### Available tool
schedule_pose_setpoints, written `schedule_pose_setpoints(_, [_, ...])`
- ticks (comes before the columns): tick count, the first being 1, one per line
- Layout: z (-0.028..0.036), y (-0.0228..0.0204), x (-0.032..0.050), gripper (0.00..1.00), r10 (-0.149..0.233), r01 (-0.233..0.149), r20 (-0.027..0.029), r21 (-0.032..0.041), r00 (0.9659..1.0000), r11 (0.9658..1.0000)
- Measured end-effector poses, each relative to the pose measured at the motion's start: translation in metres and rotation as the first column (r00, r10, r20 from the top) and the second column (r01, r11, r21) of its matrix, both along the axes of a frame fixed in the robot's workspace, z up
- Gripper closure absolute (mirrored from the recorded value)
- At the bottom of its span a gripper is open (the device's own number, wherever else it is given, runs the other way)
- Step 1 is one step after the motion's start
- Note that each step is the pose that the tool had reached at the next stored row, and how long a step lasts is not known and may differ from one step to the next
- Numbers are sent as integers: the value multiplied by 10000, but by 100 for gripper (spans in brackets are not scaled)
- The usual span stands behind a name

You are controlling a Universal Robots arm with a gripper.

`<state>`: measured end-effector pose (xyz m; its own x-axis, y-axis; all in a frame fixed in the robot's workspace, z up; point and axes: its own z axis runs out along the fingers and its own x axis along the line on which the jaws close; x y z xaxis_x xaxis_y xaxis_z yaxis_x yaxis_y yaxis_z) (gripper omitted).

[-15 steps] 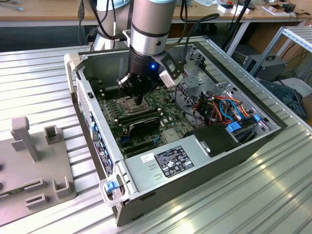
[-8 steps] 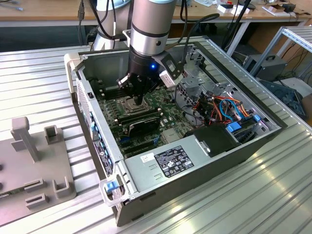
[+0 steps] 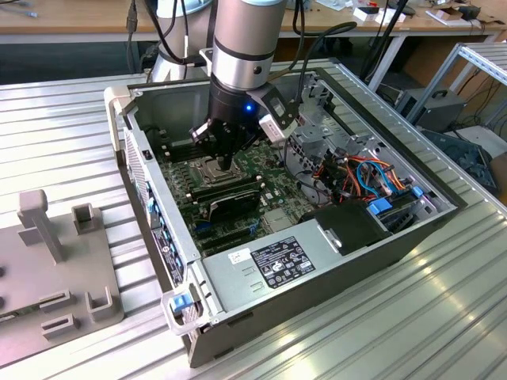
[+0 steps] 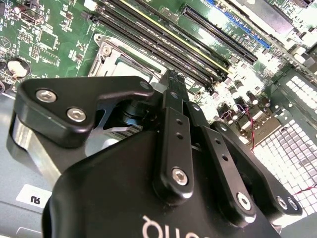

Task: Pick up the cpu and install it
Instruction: 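Install the second cpu locking lever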

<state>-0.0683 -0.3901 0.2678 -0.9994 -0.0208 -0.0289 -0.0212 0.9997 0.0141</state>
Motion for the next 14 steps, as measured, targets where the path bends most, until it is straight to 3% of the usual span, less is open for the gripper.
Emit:
schedule_pose_setpoints(2, [-5, 2, 6, 89, 2, -2, 0, 1, 10000, 10000])
schedule_pose_setpoints(3, [-16, 31, 5, 89, 0, 0, 0, 1, 10000, 10000])
schedule_pose_setpoints(8, [-61, 84, 2, 89, -1, 1, -1, -1, 10000, 10000])
schedule_pose_setpoints(14, [-131, 102, 2, 89, -3, 3, 0, -1, 10000, 10000])
